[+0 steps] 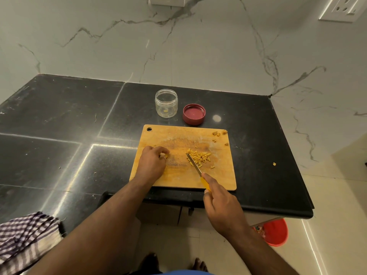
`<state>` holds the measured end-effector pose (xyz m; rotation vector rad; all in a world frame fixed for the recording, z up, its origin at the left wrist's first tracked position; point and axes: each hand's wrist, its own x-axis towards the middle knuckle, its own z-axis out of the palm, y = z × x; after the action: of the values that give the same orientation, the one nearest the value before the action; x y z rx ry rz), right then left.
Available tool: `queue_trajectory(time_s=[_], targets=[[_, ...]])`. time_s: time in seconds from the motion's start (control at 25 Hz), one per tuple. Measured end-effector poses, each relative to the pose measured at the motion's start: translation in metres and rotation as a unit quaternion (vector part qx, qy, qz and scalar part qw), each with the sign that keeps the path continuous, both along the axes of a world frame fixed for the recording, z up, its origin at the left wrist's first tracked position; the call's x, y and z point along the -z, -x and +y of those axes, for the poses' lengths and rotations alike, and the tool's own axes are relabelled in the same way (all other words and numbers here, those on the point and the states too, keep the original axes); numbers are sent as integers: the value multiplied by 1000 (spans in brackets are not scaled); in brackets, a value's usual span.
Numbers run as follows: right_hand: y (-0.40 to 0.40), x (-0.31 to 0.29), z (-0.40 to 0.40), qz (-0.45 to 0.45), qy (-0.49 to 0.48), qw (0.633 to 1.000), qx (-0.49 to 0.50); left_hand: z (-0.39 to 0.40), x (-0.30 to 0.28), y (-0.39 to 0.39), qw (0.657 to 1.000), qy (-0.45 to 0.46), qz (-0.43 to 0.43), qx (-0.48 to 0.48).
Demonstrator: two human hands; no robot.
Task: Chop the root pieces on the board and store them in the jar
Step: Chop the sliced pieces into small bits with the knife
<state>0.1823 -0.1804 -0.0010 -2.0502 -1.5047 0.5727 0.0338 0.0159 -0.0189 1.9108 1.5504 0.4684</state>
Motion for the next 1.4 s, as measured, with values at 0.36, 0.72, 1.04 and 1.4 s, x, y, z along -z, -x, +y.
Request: queue_trajectory(time_s=[0.36, 0.72, 1.04, 1.4], targets=[[2, -7, -1, -2, 15, 1000, 1, -10, -5, -5, 998, 17, -61, 14], [5, -8, 0, 8, 15, 1000, 5, -11, -1, -1, 998, -3, -10, 58], [6, -7, 2, 16, 16, 1000, 7, -16, -1, 1, 998, -7, -25, 64], [8, -7, 3, 12, 18, 1000, 0, -13, 4, -4, 997, -37, 4, 62]])
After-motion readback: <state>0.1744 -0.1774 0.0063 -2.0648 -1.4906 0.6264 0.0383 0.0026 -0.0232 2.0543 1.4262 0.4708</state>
